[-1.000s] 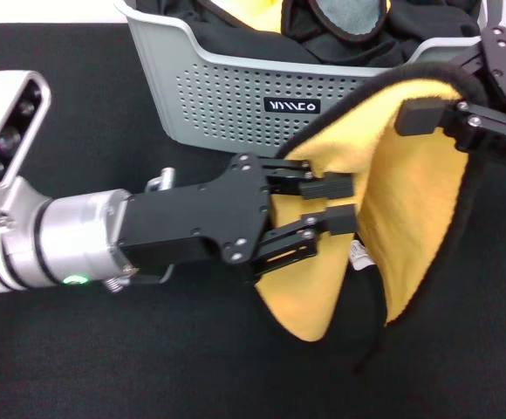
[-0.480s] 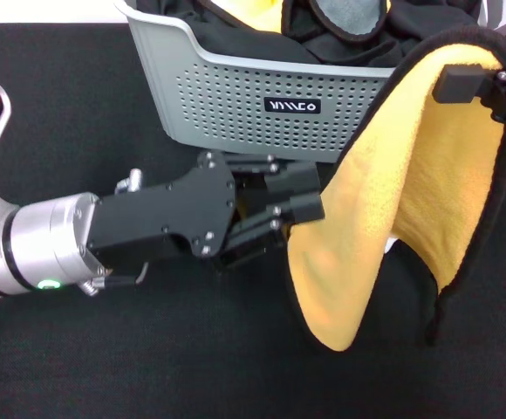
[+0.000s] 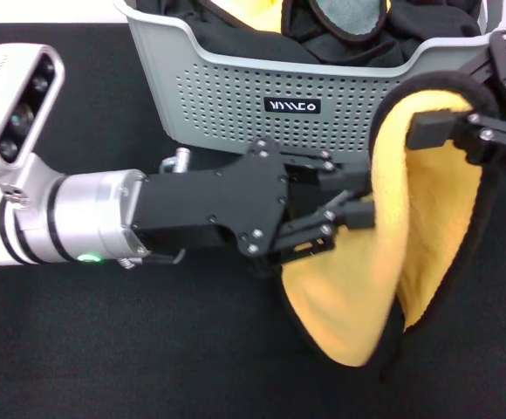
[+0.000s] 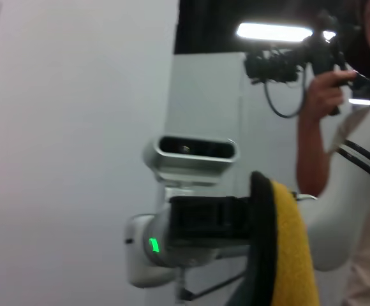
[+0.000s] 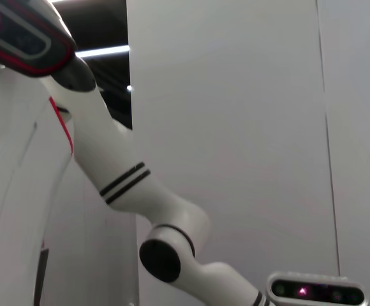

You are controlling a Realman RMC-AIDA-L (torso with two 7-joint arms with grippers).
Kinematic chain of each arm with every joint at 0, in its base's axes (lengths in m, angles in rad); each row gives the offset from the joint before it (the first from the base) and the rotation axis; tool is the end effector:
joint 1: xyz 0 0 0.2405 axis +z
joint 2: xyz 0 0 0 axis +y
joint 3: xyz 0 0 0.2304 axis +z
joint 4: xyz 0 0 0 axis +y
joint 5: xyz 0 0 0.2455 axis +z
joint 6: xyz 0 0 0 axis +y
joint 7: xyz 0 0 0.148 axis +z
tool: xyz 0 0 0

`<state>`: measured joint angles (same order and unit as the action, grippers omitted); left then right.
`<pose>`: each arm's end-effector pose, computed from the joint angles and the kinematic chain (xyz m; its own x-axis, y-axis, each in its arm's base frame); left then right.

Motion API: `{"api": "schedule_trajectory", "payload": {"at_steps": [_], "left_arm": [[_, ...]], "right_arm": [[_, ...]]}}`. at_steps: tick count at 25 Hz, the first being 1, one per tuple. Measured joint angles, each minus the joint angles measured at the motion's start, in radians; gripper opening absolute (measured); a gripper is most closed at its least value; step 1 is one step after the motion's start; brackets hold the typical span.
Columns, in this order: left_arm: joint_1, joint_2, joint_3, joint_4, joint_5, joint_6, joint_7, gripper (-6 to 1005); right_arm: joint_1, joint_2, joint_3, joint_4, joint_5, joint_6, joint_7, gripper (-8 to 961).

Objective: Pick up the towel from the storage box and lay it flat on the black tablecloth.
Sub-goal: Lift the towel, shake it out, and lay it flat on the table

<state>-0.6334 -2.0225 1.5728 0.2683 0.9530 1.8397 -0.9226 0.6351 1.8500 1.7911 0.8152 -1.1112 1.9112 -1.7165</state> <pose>-0.1750 0.2949 -0.0422 0.5331 0.0848 0.8418 0.0092 -0.9955 0.0944 0.1060 0.3365 0.0740 0.6549 0.0151 -0.7556 0.2018 -0.9670 0.1556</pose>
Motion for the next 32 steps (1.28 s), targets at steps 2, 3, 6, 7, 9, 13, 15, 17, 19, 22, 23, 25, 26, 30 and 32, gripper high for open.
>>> {"api": "schedule_trajectory", "payload": {"at_steps": [2,3,6,7,9,13,15,17,19,22,23,25,26,30,32], "left_arm": [[-0.012,-0.002,0.002,0.0,0.019,0.007,-0.003,290],[-0.014,-0.003,0.003,0.001,0.025,0.011,-0.004,290],[-0.016,-0.005,0.005,0.016,0.06,0.039,-0.009,290],[-0.014,-0.006,0.005,0.021,0.063,0.042,-0.01,290],[-0.01,-0.009,0.005,0.028,0.07,0.045,-0.011,290],[-0.009,-0.015,0.006,0.025,0.078,0.046,-0.012,290],[-0.009,-0.023,0.004,0.019,0.078,0.041,-0.011,290],[-0.009,-0.032,0.0,0.014,0.077,0.026,-0.006,290],[-0.008,-0.042,-0.003,0.012,0.071,0.0,0.0,290],[-0.004,-0.052,-0.014,0.011,0.065,-0.032,0.006,289],[0.005,-0.052,-0.03,0.012,0.065,-0.036,0.01,289],[0.032,-0.049,-0.069,0.016,0.064,-0.038,0.018,289],[0.054,-0.043,-0.102,0.022,0.064,-0.033,0.021,289],[0.11,-0.013,-0.162,0.027,0.063,0.007,0.021,289],[0.129,-0.002,-0.175,0.028,0.062,0.019,0.019,289]], "right_arm": [[0.01,0.003,0.005,-0.008,-0.015,-0.006,-0.001,34],[0.013,0.004,0.006,-0.012,-0.019,-0.007,-0.002,34],[0.023,0.004,0.014,-0.031,-0.024,-0.018,-0.005,35],[0.025,0.005,0.019,-0.036,-0.024,-0.024,-0.006,36],[0.024,0.005,0.036,-0.047,-0.025,-0.037,-0.007,36],[0.022,0.009,0.078,-0.074,-0.025,-0.052,-0.01,37],[0.021,0.017,0.091,-0.076,-0.025,-0.053,-0.013,38],[0.023,0.025,0.097,-0.076,-0.025,-0.051,-0.015,39],[0.026,0.029,0.096,-0.072,-0.026,-0.044,-0.015,39],[0.029,0.03,0.094,-0.067,-0.032,-0.043,-0.014,40],[0.029,0.03,0.094,-0.067,-0.033,-0.043,-0.014,40],[0.023,0.028,0.097,-0.069,-0.034,-0.039,-0.014,41],[0.02,0.027,0.097,-0.069,-0.034,-0.037,-0.014,41],[-0.006,0.017,0.1,-0.063,-0.03,-0.019,-0.016,42],[-0.009,0.014,0.101,-0.063,-0.025,-0.012,-0.016,43]]}}
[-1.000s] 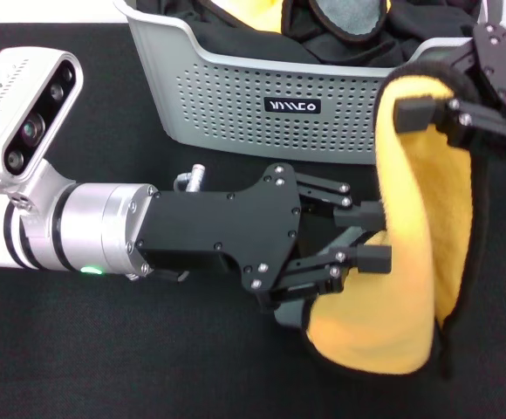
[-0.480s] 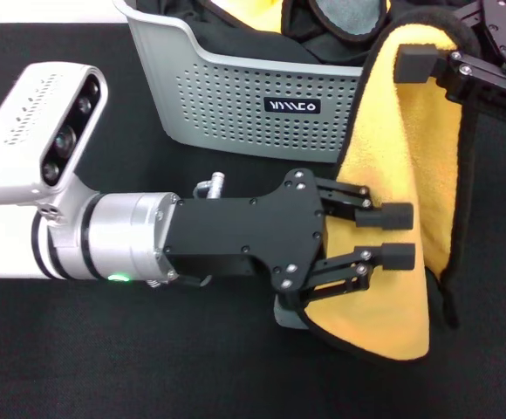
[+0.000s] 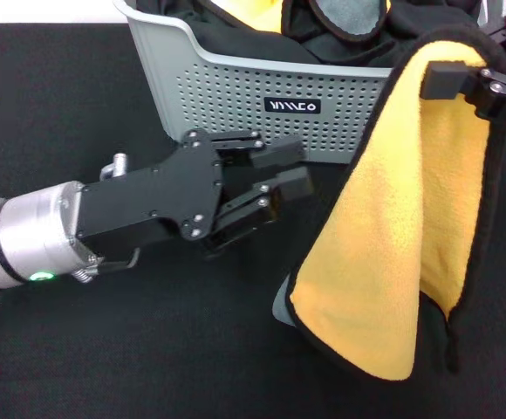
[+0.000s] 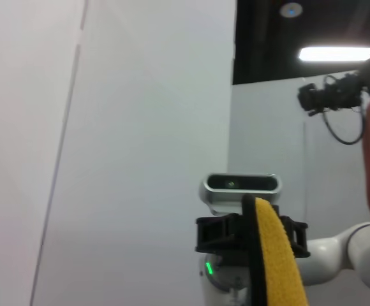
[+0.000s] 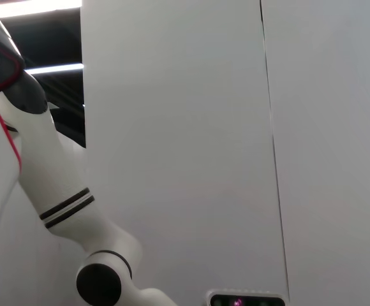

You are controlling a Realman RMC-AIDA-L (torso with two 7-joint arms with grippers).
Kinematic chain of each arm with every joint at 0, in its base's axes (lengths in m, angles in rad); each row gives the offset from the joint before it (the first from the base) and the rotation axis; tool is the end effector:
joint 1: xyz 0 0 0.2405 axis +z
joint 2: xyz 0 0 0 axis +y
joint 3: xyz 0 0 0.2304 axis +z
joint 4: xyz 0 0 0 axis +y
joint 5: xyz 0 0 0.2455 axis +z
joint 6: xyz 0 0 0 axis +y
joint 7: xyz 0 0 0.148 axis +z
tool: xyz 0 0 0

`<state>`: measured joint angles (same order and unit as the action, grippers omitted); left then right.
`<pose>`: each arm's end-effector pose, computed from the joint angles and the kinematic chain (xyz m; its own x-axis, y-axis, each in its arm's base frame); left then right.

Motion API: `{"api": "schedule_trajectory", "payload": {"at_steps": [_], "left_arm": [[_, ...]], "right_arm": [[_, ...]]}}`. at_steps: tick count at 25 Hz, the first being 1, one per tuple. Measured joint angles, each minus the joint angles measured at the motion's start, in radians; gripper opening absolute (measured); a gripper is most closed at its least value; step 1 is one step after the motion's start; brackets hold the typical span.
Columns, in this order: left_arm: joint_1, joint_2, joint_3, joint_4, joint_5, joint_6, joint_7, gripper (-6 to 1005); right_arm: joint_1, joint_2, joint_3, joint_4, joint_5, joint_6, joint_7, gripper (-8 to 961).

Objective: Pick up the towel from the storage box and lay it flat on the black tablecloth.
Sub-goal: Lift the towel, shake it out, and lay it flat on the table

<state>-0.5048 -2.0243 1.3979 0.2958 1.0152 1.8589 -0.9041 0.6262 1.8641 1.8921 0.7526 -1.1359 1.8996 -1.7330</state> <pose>-0.2079 0.2859 -0.0227 0.4730 0.0523 0.8795 0.1398 -0.9900 -0.0163 0.1217 0.3462 0.0823 0.6176 0.0033 -0.7865 0.1166 -0.9893 0.0874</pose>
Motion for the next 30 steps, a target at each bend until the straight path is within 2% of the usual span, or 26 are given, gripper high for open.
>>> {"api": "schedule_trajectory", "payload": {"at_steps": [4,11,16,23,30], "left_arm": [[0.01,-0.003,-0.01,-0.001,0.009,-0.004,0.006,289],[-0.047,-0.024,-0.005,-0.009,0.084,-0.033,0.007,289],[-0.077,-0.035,-0.003,-0.003,0.15,-0.038,0.001,288],[-0.089,-0.037,0.0,-0.002,0.194,-0.018,-0.004,288],[-0.09,-0.045,0.0,-0.003,0.198,0.005,-0.012,288]], "right_arm": [[0.003,0.002,-0.002,0.02,0.001,0.011,0.002,44],[0.032,0.015,-0.009,0.076,0.002,0.014,0.023,46],[0.055,0.016,-0.008,0.079,0.009,0.014,0.025,48],[0.058,0.005,0.037,0.067,0.007,0.005,0.023,50],[0.043,0.012,0.078,0.054,0.002,-0.001,0.011,52]]}}
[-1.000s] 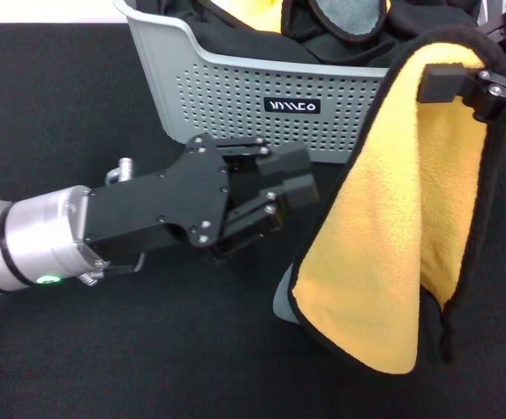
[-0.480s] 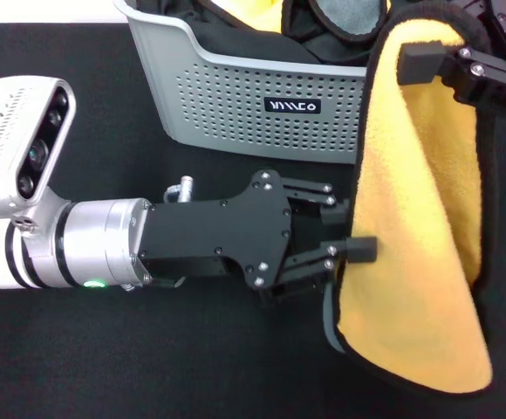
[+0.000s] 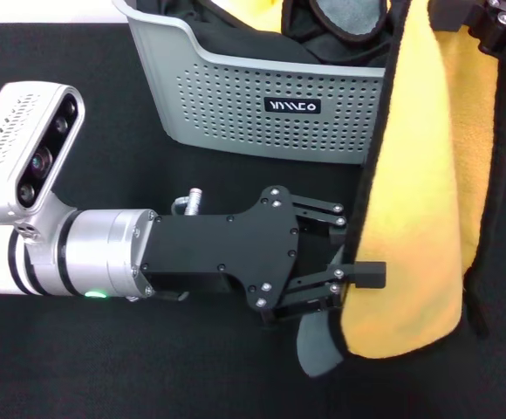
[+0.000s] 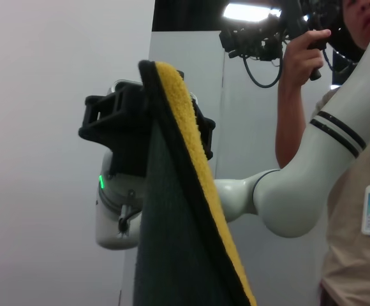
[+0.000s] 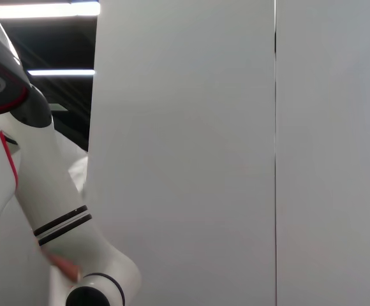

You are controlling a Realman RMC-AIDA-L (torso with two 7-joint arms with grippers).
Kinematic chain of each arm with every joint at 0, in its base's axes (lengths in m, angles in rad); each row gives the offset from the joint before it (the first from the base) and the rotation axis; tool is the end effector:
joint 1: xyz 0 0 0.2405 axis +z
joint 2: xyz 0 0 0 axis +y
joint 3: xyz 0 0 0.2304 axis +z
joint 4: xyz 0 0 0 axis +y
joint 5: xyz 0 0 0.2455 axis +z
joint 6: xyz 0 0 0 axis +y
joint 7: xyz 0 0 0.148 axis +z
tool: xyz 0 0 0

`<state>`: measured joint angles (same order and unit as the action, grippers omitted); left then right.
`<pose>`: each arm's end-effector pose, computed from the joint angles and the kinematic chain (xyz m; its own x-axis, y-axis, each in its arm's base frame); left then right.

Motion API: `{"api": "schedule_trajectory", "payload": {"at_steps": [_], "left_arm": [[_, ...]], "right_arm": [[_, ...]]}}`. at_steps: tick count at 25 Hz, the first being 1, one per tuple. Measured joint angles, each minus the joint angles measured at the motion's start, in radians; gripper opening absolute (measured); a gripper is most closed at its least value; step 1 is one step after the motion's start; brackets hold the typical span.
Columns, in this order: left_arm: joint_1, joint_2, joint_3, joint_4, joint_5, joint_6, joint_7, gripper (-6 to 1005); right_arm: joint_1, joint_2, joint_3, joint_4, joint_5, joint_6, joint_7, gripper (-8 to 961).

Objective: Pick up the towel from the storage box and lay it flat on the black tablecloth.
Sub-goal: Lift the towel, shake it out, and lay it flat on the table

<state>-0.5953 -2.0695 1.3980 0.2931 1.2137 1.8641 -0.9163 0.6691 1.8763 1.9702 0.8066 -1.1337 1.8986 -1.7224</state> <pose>-0.1823 0.2771 -0.0545 0.5683 0.0995 0.8168 -0.0169 -0.9910 0.1325 0.0963 0.3551 0.0996 0.5754 0.0944 -0.8124 0.1794 -0.9837 0.0127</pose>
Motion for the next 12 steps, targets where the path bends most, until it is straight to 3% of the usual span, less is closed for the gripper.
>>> {"api": "schedule_trajectory", "payload": {"at_steps": [7,12], "left_arm": [[-0.006,-0.017,-0.001,-0.001,0.012,-0.012,0.0,287],[-0.002,-0.021,-0.009,-0.009,-0.002,-0.017,0.006,287]], "right_arm": [[0.007,0.006,0.008,-0.001,0.009,-0.021,-0.015,54],[0.009,0.032,0.056,0.0,0.013,-0.023,-0.015,55]]}}
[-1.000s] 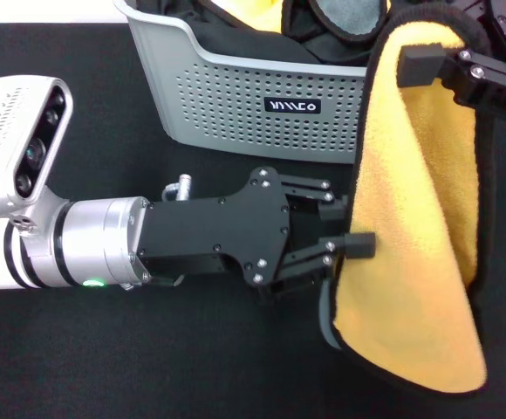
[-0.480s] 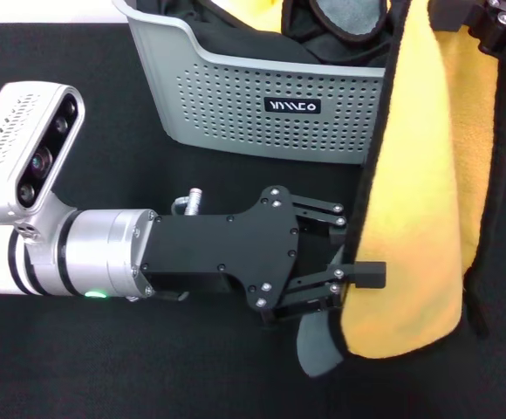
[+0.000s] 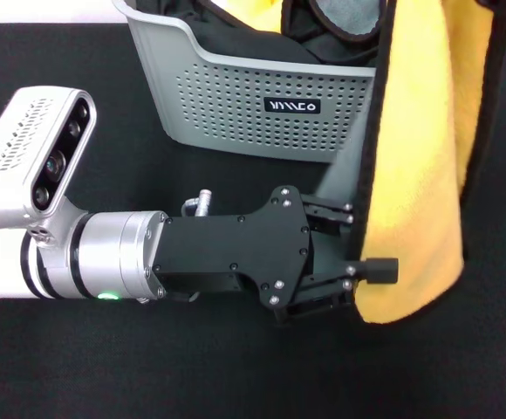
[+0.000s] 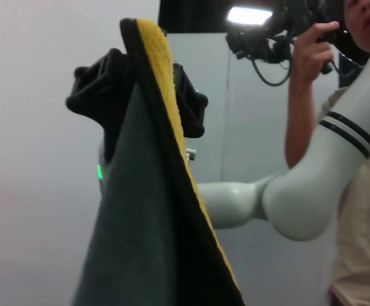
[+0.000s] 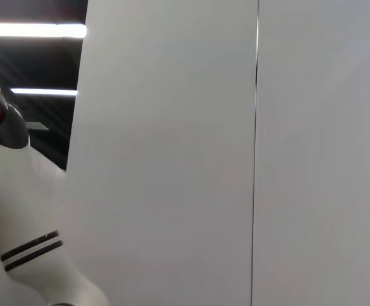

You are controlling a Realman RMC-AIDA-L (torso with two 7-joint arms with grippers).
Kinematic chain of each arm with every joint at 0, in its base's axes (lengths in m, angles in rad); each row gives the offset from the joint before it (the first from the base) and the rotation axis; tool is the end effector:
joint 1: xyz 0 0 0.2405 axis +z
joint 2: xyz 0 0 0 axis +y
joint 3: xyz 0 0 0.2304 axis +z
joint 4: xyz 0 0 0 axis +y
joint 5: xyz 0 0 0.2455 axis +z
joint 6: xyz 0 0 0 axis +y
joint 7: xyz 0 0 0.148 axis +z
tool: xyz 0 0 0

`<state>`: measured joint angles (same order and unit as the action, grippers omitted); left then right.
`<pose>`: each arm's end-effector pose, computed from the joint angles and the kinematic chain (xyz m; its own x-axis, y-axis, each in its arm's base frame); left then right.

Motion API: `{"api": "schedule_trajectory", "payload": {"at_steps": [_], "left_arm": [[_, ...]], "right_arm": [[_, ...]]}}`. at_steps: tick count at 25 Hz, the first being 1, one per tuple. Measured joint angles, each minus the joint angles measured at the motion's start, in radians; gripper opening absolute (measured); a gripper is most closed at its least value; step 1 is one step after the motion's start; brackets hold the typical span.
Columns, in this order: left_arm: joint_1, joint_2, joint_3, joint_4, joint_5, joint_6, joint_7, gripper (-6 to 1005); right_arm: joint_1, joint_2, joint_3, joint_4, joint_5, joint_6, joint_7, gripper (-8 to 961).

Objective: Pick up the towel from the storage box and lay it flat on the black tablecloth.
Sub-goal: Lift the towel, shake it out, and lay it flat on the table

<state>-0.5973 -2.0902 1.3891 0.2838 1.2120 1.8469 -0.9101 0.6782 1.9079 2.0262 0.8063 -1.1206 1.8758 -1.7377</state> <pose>-0.1788 0.2762 -0.0620 0.5581 0.1060 0.8229 -0.0010 -0.9917 0.1284 0.0901 0.3607 0.1031 0.5179 0.1255 -0.8462 0.1602 -0.9859 -0.0482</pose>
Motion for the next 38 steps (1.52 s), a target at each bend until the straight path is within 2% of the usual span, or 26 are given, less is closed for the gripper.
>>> {"api": "schedule_trajectory", "payload": {"at_steps": [10,19,38], "left_arm": [[0.004,-0.007,-0.002,-0.002,-0.048,-0.061,0.0,287],[0.002,-0.007,-0.002,-0.002,-0.052,-0.08,0.001,286],[0.002,0.0,-0.017,-0.001,-0.052,-0.088,0.0,280]], "right_arm": [[0.011,0.002,0.033,0.009,0.024,-0.001,0.0,58],[0.025,-0.007,0.074,0.013,0.024,-0.001,0.001,61],[0.022,-0.035,0.075,0.025,0.076,0.007,0.007,66]]}}
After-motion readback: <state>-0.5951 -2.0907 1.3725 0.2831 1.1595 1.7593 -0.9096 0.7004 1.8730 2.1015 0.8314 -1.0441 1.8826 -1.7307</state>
